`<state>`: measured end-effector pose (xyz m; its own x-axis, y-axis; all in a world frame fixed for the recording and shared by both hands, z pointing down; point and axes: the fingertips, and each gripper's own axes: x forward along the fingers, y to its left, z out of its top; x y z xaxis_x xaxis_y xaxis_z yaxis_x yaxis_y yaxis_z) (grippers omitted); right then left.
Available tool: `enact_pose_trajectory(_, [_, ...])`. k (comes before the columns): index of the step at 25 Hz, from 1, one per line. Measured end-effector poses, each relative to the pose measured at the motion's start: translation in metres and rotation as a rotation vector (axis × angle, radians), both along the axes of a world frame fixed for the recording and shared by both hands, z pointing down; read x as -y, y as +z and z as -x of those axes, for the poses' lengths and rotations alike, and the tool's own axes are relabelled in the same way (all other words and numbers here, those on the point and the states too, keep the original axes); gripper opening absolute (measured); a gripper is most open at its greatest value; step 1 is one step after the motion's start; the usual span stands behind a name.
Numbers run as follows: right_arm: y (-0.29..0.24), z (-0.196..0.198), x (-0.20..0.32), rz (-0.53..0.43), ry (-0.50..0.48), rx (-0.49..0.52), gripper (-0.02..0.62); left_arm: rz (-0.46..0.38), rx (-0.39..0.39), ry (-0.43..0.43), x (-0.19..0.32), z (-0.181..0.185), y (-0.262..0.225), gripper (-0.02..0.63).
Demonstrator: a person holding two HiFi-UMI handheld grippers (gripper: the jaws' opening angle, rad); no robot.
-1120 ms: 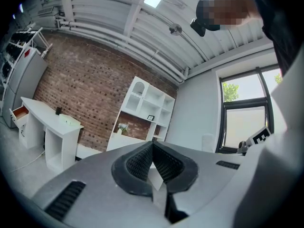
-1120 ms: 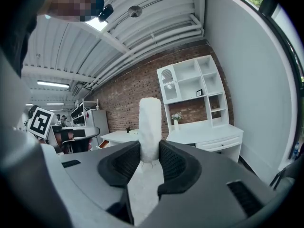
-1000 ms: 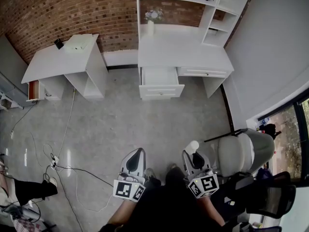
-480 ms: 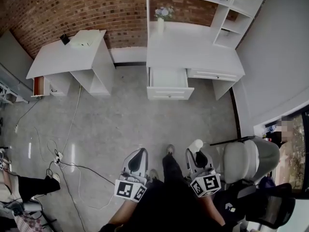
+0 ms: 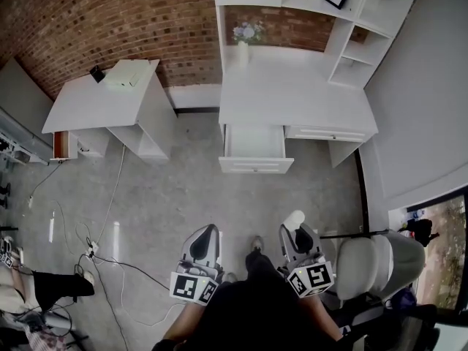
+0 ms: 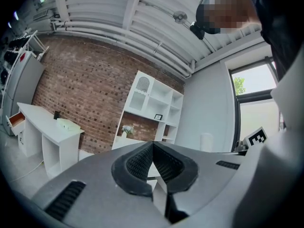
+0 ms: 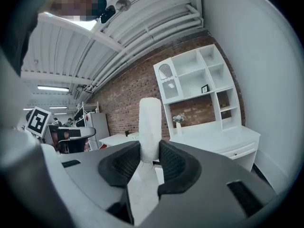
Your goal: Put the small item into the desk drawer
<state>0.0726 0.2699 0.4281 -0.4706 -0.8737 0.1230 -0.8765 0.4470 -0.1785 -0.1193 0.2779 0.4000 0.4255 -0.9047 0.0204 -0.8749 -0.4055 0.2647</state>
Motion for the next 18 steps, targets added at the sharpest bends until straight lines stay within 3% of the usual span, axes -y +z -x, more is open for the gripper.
enact_pose_trajectory(12, [0.010,-0.051,0.124,0.021,-0.106,-0.003,0.135,-0.014,0.038,-0.079,0.116,-0.055,-0.011,0.017])
enact_pose_trajectory(18, [0.019,-0.057,0.162,0.049,-0.117,0.006,0.135,0.002,0.059,-0.079,0.150,-0.064,-0.006,0.017])
